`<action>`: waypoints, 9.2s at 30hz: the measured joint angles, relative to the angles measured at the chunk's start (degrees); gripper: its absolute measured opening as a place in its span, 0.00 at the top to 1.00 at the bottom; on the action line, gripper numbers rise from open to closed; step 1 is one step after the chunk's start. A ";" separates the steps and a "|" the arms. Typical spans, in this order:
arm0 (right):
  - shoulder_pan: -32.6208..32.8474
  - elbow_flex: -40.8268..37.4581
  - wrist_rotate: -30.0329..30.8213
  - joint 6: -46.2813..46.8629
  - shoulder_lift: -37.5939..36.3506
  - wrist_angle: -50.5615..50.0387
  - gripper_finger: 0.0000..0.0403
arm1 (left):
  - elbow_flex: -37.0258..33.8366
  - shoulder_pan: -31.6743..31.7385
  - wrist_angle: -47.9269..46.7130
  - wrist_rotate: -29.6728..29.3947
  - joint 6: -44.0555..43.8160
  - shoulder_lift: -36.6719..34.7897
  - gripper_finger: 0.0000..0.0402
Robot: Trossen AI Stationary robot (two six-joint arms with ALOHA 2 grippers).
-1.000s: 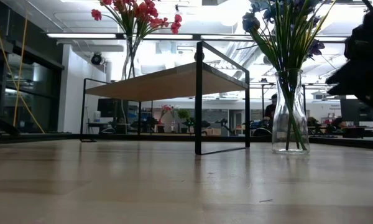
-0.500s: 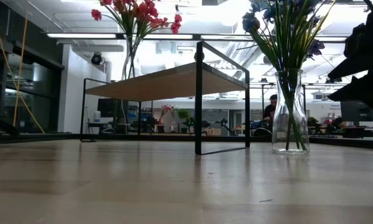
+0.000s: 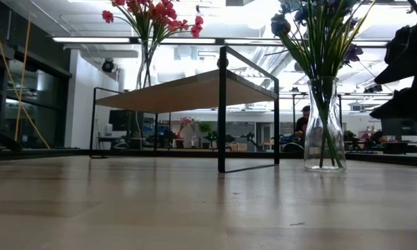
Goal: Pick and place flowers into a vace then onto a shelf
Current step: Put the transparent flower vase with flowers on the shelf
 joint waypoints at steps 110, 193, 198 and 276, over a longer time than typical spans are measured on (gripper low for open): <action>-24.46 -7.61 -14.96 -28.98 41.68 69.51 0.07 | 0.00 0.02 -1.31 0.75 0.07 0.00 0.01; -21.21 7.63 -8.31 -30.98 41.53 49.75 0.60 | 0.00 0.02 -2.95 5.95 0.04 -0.02 0.01; -17.03 17.40 -8.40 -30.58 41.53 35.24 0.60 | 0.00 0.00 -2.95 7.02 0.04 -0.02 0.01; -40.79 50.38 -22.31 -50.63 66.09 33.59 0.55 | 0.00 0.00 -4.72 7.10 0.02 -0.02 0.01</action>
